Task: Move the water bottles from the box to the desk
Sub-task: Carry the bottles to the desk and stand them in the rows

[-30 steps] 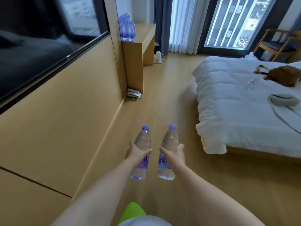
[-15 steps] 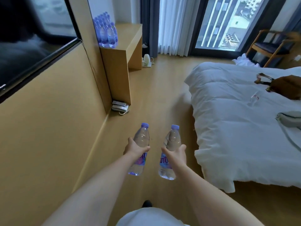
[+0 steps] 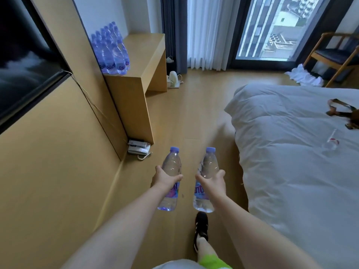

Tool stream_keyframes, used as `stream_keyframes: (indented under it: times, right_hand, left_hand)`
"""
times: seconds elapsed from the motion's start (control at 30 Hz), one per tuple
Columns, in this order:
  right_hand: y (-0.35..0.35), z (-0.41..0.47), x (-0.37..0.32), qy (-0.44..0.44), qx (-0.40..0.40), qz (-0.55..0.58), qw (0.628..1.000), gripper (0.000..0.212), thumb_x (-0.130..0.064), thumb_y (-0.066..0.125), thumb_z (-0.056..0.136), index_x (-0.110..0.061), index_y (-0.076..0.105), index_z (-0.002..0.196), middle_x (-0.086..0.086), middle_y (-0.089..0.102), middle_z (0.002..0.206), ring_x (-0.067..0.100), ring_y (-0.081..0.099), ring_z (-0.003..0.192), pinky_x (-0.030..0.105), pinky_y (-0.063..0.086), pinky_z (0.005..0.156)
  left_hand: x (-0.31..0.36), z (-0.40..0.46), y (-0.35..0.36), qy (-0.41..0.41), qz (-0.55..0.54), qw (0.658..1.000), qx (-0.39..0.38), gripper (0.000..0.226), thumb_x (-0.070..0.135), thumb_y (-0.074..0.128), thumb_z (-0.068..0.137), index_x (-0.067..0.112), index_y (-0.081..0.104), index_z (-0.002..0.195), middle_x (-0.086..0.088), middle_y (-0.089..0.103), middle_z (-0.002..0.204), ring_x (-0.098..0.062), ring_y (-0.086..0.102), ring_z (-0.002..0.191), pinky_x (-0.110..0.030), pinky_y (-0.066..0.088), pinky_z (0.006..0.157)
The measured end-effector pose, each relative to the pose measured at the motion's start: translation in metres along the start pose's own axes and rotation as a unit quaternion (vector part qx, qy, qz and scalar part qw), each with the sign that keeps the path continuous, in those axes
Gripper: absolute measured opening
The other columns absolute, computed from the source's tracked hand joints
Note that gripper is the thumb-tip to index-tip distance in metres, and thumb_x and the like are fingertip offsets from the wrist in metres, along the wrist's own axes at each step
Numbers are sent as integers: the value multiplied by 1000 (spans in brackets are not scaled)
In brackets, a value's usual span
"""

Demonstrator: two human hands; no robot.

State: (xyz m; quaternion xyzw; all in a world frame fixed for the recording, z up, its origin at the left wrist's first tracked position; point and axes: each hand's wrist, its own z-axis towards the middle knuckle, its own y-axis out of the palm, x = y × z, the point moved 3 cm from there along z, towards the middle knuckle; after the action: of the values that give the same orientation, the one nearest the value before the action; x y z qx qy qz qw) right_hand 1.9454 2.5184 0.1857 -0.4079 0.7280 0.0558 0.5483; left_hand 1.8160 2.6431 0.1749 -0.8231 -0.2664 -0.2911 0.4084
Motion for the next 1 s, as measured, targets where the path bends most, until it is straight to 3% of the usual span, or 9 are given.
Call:
stream_keyframes:
  times: [0.13, 0.3, 0.43, 0.67, 0.83, 1.0]
  right_hand:
    - [10, 90, -35, -3, -20, -8, 1000, 58, -33, 76, 81, -14, 30, 111, 11, 53, 111, 26, 63, 94, 45, 58, 80]
    - [18, 198, -94, -8, -28, -16, 999, 55, -33, 76, 79, -13, 32, 107, 12, 55, 106, 27, 64, 90, 48, 58, 79]
    - [25, 268, -143, -30, -43, -51, 997, 56, -35, 76, 77, -12, 34, 105, 11, 54, 106, 27, 64, 91, 49, 57, 79]
    - [68, 383, -199, -71, -83, -93, 990, 57, -39, 77, 71, -15, 36, 103, 4, 57, 99, 18, 64, 82, 39, 56, 71]
    - [111, 481, -253, -75, -89, -92, 989, 52, -41, 75, 67, -21, 36, 96, 1, 60, 91, 10, 64, 72, 27, 50, 54]
    - [152, 566, -324, -59, -94, -75, 991, 54, -40, 77, 67, -19, 37, 96, 3, 62, 91, 14, 66, 75, 33, 55, 62]
  left_hand:
    - [47, 75, 2, -14, -11, 999, 28, 73, 36, 80, 72, 12, 35, 124, -9, 54, 123, -23, 52, 97, -31, 41, 80]
    - [114, 159, 0, -30, -44, 997, 61, 86, 34, 82, 70, 9, 32, 135, -11, 51, 133, -31, 51, 118, -40, 42, 100]
    - [164, 211, -3, -21, -21, 997, 65, 74, 37, 80, 71, 13, 36, 126, -7, 54, 125, -29, 54, 112, -36, 44, 93]
    - [235, 320, -12, -9, -5, 997, 75, 63, 43, 79, 69, 16, 39, 110, -5, 58, 105, -22, 53, 86, -29, 42, 73]
    - [284, 430, -38, -6, -19, 999, 38, 68, 50, 79, 66, 16, 42, 113, -2, 60, 108, -22, 58, 95, -31, 47, 82]
    - [340, 526, -73, -14, -47, 999, -6, 74, 50, 78, 69, 14, 41, 123, -4, 57, 121, -23, 57, 108, -31, 45, 86]
